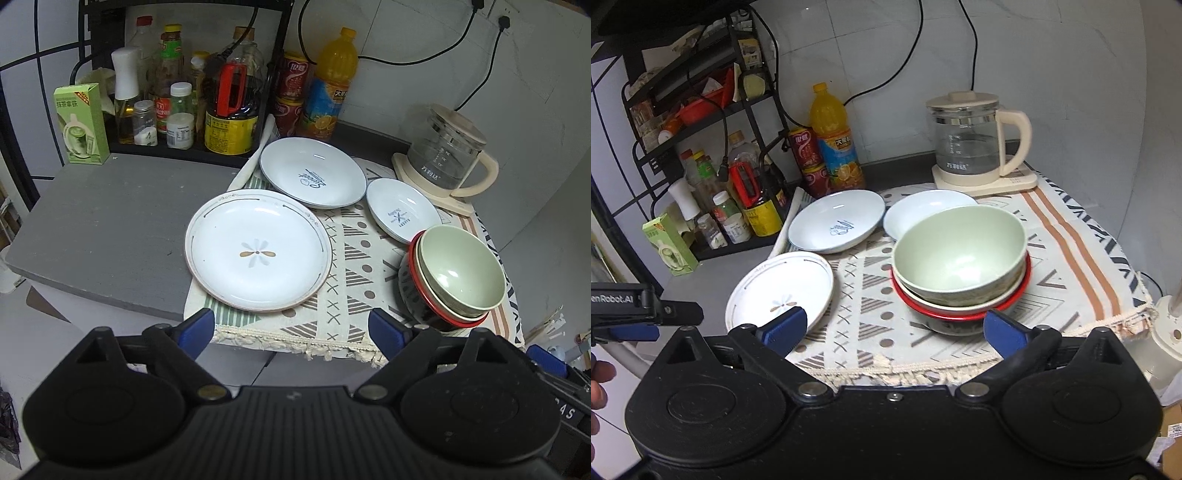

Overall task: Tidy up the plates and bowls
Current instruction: 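Raise both grippers away from the stacked bowls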

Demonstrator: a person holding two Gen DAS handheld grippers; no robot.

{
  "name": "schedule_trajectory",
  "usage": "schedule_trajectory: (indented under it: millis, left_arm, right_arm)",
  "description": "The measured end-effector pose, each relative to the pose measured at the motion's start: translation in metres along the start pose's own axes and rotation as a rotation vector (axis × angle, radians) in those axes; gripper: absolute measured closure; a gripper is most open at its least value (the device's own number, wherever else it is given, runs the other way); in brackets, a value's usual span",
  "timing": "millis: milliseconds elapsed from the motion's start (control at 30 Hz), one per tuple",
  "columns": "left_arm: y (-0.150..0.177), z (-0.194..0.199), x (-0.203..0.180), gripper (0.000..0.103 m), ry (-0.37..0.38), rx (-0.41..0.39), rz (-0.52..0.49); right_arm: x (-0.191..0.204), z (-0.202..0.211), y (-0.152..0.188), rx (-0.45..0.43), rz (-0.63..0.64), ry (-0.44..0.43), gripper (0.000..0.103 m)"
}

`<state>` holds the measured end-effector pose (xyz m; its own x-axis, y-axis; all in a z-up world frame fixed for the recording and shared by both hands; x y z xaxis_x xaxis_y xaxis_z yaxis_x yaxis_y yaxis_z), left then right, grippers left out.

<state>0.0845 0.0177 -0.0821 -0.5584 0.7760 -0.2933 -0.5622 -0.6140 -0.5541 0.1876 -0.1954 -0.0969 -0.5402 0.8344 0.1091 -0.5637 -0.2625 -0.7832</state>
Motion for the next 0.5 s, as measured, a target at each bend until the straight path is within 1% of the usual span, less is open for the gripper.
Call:
schedule_trajectory:
  millis: [100,233,367,500]
  left_arm:
    - [-0.005,-0.005,0.005,0.014,-0.009,0.001,0.006]
    - [-0.014,-0.015,0.015,0.014,-0.001,0.003,0.032]
    - [-0.027,-0.028,0.024,0.014,0.004,0.024,0.047]
    - [-0.043,-0.038,0.027,0.014,0.013,0.016,0.033]
  right_arm:
    - [0.009,-0.009,-0.004,0.001,0.008,-0.020,0.000]
    - [0.020,-0.022,-0.013,-0.004,0.032,-0.024,0.000]
    - [0.029,-0.034,-0.025,0.005,0.021,-0.028,0.000]
    - [0.038,-0.052,-0.033,0.026,0.033,-0.021,0.000]
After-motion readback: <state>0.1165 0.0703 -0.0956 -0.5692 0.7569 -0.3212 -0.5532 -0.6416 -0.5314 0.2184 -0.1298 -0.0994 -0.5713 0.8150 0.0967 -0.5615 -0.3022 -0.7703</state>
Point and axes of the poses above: each gripper's, at about its wrist camera, not at the fingertips, and z roughly against the way its jaws point, x to its left, y to its underside, the point moved 6 cm from there along -z, roughly the way its jaws point, and after that the axes turned 7 degrees about z, right-handed, at the moved point
